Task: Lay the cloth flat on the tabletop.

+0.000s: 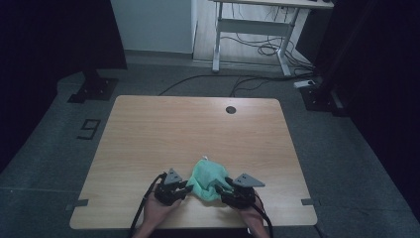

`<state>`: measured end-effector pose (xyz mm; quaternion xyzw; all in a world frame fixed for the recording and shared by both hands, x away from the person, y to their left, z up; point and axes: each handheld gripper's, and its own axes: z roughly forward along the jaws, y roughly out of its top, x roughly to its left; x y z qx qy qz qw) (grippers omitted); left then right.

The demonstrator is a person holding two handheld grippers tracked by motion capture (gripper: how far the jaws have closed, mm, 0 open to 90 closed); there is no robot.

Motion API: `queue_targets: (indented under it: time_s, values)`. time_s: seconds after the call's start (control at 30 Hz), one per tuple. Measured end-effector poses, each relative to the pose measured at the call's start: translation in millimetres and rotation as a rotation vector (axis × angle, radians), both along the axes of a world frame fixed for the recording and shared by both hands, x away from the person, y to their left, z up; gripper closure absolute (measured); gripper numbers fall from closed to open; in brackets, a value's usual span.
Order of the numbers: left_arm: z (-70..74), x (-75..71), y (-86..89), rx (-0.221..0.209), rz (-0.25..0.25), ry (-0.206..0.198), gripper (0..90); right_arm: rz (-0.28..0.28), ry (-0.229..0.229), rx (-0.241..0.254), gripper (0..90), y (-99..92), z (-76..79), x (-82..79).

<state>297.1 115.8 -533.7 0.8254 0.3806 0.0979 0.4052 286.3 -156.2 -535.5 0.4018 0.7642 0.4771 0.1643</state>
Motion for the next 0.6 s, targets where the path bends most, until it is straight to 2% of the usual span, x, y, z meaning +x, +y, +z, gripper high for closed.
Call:
queue_targets:
  time_s: [0.07,0.1,0.17,0.2,0.23,0.27,0.33,0.43,0.57,0.6]
  values:
    - [0.3,-0.1,0.7,0.000,-0.002,-0.004,75.9,-0.005,-0.010,0.005,40.7,-2.0,2.8,-2.4]
    - [0.5,-0.3,0.9,-0.003,-0.005,-0.006,78.4,-0.007,-0.029,0.021,37.3,-6.2,9.7,-7.6]
    - [0.8,-0.6,0.6,-0.001,-0.010,-0.008,79.3,-0.002,-0.044,0.020,36.1,-9.2,16.1,-9.2]
    - [0.8,-0.6,0.6,-0.001,-0.010,-0.008,79.7,-0.002,-0.044,0.020,36.1,-9.2,16.1,-9.2]
    - [1.0,-1.0,0.5,0.005,-0.016,-0.009,80.2,-0.009,-0.065,0.023,35.9,-12.6,25.5,-5.5]
    - [1.0,-1.3,0.5,0.007,-0.016,-0.010,80.4,-0.011,-0.069,0.031,36.0,-13.7,28.5,-3.1]
    - [1.3,-1.4,1.2,0.005,-0.018,-0.010,80.7,-0.010,-0.071,0.036,36.6,-14.5,35.4,6.3]
    - [1.6,-1.2,2.2,0.004,-0.018,-0.011,80.7,0.004,-0.046,0.020,37.8,-10.1,39.9,28.6]
    - [1.9,-0.2,5.7,0.001,-0.016,-0.011,80.8,0.015,0.003,0.001,38.3,1.0,36.4,64.3]
    - [1.9,-0.2,5.7,0.001,-0.016,-0.011,80.8,0.015,0.003,0.001,38.3,1.0,36.4,64.3]
